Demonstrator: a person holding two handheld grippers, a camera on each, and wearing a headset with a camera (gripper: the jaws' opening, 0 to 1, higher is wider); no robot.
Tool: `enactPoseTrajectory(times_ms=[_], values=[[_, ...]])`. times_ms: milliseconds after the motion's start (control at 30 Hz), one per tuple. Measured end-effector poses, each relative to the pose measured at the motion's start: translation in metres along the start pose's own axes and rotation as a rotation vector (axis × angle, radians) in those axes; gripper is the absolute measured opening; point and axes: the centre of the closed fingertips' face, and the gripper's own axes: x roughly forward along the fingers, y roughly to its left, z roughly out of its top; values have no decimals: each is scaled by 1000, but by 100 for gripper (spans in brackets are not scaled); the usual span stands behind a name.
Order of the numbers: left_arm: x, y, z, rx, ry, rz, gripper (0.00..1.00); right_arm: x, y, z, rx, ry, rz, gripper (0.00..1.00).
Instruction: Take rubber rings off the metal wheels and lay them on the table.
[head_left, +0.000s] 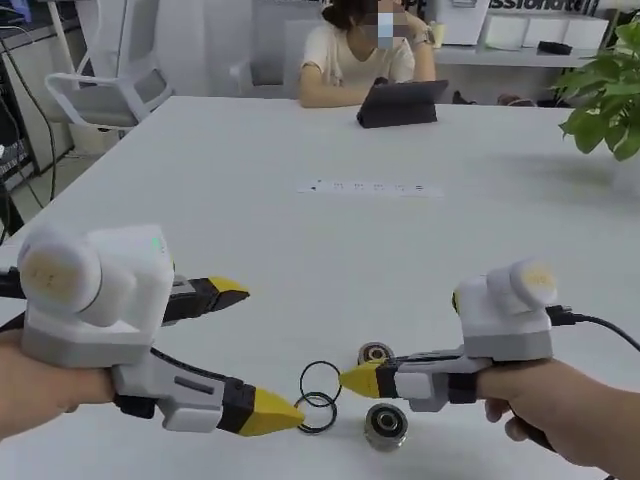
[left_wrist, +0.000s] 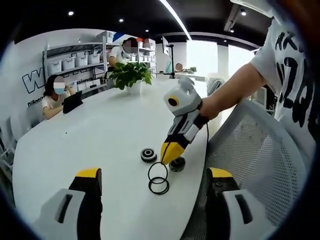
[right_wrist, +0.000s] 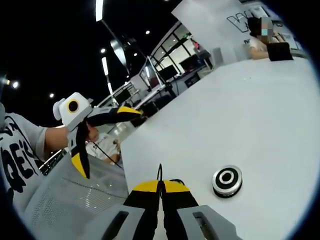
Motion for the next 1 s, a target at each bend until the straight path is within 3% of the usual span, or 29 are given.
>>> enactPoseTrajectory(times_ms=[500,1000], values=[[-8,2,-8,-6,15,14,84,14,-3,-19,21,101,3,0],[-10,4,-15,-2,36,20,83,18,-12,-28,5,139,-29,0]])
